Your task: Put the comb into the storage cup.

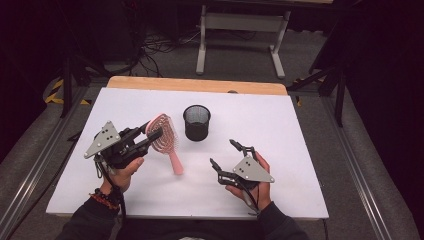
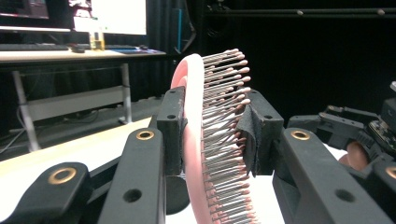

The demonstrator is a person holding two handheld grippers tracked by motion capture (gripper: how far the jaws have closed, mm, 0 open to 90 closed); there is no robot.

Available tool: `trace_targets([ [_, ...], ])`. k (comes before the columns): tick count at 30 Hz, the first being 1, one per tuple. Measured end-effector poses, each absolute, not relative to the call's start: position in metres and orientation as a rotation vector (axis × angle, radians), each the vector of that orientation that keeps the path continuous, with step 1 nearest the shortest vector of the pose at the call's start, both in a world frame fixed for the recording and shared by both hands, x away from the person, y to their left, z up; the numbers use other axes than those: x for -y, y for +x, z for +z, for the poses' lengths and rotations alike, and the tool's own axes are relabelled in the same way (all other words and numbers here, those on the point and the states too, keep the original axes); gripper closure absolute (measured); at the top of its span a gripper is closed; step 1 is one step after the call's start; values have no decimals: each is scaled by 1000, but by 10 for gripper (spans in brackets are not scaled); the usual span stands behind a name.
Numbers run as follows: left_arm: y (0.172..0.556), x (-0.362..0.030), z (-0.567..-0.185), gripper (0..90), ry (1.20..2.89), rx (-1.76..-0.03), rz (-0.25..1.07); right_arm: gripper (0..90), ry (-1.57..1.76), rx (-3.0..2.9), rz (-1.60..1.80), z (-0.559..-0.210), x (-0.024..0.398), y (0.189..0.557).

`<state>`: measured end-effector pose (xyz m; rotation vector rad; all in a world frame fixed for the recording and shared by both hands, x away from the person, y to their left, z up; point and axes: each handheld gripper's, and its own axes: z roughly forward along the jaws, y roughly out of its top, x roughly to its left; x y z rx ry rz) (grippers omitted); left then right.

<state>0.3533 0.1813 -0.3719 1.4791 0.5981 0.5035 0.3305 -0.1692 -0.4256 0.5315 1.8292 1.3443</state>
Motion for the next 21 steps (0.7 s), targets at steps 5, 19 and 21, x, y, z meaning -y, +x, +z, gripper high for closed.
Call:
trace_targets([
  [5, 353, -181, -370, 651, 1482, -595, 516, 179, 568, -1816, 1349, -426, 181, 331],
  [19, 353, -189, -362, 650, 1475, -593, 595, 140, 600, -1815, 1268, -432, 205, 322],
  [21, 353, -190, -360, 651, 1476, -591, 606, 129, 613, -1814, 1261, -432, 210, 322],
])
